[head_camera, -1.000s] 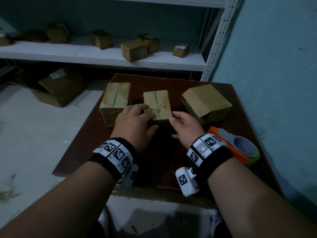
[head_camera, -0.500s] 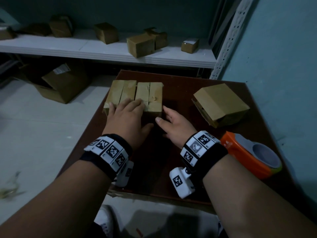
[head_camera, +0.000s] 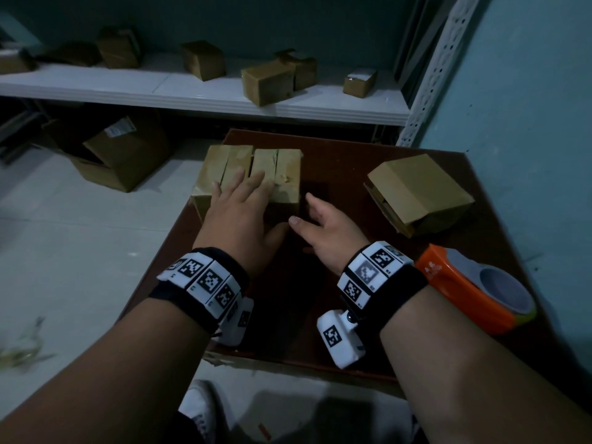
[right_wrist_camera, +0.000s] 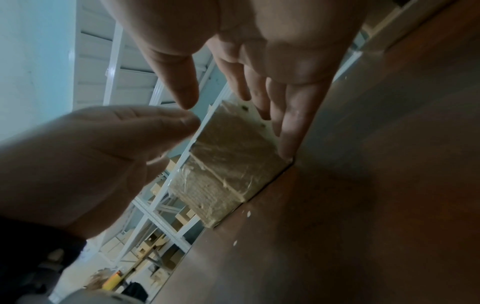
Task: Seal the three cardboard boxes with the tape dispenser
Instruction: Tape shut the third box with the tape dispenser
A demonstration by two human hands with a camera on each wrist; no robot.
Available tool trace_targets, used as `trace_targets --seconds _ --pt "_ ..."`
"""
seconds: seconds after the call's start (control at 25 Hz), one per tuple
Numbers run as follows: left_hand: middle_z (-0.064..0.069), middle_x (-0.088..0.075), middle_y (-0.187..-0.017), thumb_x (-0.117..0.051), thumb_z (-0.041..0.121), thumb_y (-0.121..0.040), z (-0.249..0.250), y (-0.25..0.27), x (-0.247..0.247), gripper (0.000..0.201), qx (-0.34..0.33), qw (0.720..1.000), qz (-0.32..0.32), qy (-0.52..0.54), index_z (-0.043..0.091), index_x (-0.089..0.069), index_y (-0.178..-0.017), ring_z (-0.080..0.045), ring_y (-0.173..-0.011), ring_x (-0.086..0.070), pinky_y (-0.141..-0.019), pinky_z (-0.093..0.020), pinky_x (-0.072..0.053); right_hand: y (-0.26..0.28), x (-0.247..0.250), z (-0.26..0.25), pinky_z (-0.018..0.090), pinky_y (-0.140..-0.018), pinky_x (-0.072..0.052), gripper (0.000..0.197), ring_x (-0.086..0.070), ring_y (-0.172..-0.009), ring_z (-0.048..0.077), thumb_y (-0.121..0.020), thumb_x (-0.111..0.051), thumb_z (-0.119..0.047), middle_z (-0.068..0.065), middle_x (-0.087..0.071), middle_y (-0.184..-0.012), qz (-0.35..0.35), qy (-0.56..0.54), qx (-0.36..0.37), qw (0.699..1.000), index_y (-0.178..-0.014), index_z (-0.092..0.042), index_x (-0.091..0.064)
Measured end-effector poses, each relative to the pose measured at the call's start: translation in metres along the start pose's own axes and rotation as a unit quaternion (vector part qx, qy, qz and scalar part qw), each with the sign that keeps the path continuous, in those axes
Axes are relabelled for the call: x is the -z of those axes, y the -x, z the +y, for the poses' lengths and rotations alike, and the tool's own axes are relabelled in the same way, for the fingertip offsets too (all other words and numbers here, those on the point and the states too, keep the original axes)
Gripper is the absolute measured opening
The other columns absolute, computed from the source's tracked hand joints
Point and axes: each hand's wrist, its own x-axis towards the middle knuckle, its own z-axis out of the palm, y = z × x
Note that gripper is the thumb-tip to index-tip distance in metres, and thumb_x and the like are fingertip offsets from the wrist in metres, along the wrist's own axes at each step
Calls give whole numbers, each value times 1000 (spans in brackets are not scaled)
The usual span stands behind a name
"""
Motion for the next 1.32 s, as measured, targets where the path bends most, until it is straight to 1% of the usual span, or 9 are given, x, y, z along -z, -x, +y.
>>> trace_targets --seconds 0.08,0.24,0.48,0.68,0.84,1.0,1.08,1.24,1.32 --pt "-7 -37 -167 -71 38 -92 10 2 -1 69 -32 999 25 33 16 -48 -153 -27 -160 -17 -129 -56 -12 4 10 2 45 -118 -44 69 -44 -146 13 -102 -66 -39 -6 -41 -164 20 39 16 999 -162 -28 -34" --pt "-6 -49 -159 -75 36 -90 36 1 -10 63 -77 993 34 82 15 -57 -147 -27 -156 -29 -125 -50 -30 21 41 5 41 -112 -50 59 -57 -133 6 -101 -64 -47 -12 -54 -153 82 106 61 989 -155 -28 -48" --pt "5 -45 -161 -68 37 -98 95 -12 -26 59 -31 990 -19 139 25 -49 -153 -14 -153 -32 -121 -31 -22 56 114 10 43 -91 -62 36 -68 -103 2 -102 -64 -38 -15 -69 -119 248 117 95 957 -136 -27 -65" --pt "3 -50 -157 -63 46 -98 118 -28 -44 58 -17 999 -25 46 27 -49 -151 -19 -150 -39 -126 -47 -30 70 174 23 46 -86 -64 24 -71 -94 2 -102 -66 -25 -14 -70 -105 377 37 75 923 -126 -22 -70" --pt "1 -56 -151 -58 55 -96 120 -35 -44 56 -2 999 -11 -44 28 -54 -145 -24 -145 -45 -126 -53 -26 63 201 29 44 -89 -63 30 -70 -105 11 -101 -66 -29 -6 -70 -113 396 4 27 918 -130 -21 -68" --pt "6 -52 -152 -67 43 -97 140 -36 -48 56 16 991 -23 133 31 -49 -149 -16 -139 -48 -113 -42 -45 50 210 33 47 -106 -54 58 -64 -120 11 -87 -63 -53 -5 -66 -132 374 17 -5 927 -138 -26 -64" --pt "9 -55 -146 -71 42 -96 147 -41 -62 58 79 954 -73 281 35 -49 -149 -12 -129 -56 -103 -40 -53 45 210 33 48 -111 -50 65 -59 -128 13 -90 -59 -60 -5 -61 -142 354 12 -29 935 -145 -24 -59" --pt "5 -66 -137 -78 44 -80 145 -58 -89 49 180 778 -180 575 45 -68 -128 -19 -125 -64 -104 -51 -54 39 204 27 53 -112 -46 77 -60 -122 21 -89 -39 -80 -10 -64 -119 330 9 -69 941 -141 -28 -61" --pt "3 -70 -135 -76 41 -82 147 -63 -93 40 186 724 -213 629 44 -73 -122 -22 -128 -63 -105 -50 -52 37 201 24 57 -115 -43 94 -57 -129 27 -79 -31 -90 -4 -64 -133 329 -14 -90 940 -145 -29 -58"
